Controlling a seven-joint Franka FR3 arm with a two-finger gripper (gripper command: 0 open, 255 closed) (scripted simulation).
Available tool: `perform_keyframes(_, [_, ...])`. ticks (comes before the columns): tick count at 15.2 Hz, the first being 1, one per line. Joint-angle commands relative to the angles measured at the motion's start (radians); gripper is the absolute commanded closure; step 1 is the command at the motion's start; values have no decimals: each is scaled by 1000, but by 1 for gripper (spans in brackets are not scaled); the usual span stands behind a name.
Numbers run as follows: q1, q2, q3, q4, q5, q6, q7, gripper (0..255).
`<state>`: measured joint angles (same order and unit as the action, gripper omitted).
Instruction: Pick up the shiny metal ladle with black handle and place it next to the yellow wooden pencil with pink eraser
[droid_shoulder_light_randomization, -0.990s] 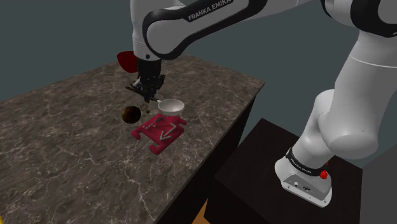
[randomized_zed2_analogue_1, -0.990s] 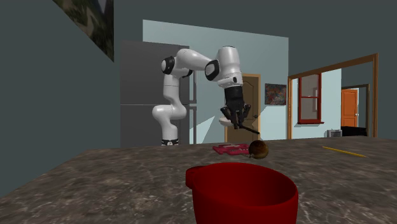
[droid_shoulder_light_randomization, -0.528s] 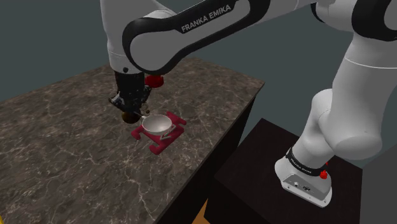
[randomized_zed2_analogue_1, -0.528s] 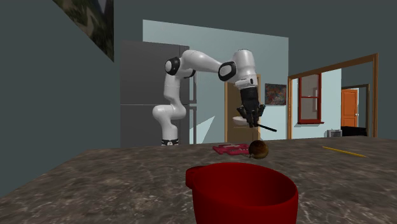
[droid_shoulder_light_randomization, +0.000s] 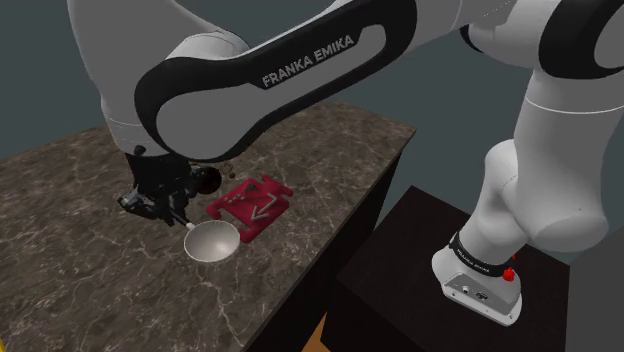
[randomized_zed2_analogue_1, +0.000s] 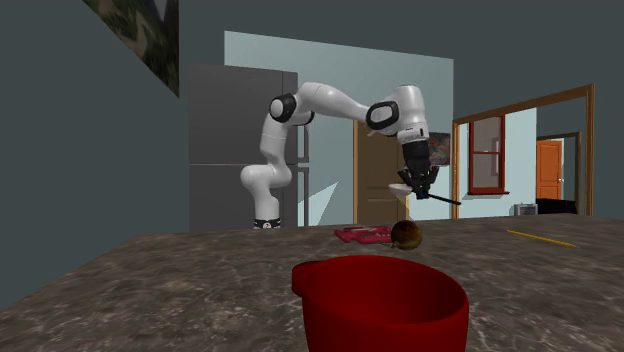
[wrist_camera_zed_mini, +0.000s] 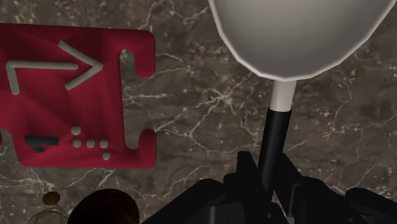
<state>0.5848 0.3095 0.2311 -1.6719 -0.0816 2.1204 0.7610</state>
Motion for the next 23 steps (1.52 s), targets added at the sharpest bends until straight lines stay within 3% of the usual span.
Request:
perform_keyframes(1, [32,28,9,47,-17,-20,46,255])
perform_keyframes(8, [161,187,28,283,-81,-107,189,255])
perform_keyframes(13, [268,345,28,538,-124,-209,268,255])
perform_keyframes(23, [260,360,22,427,-132,-85,281,255])
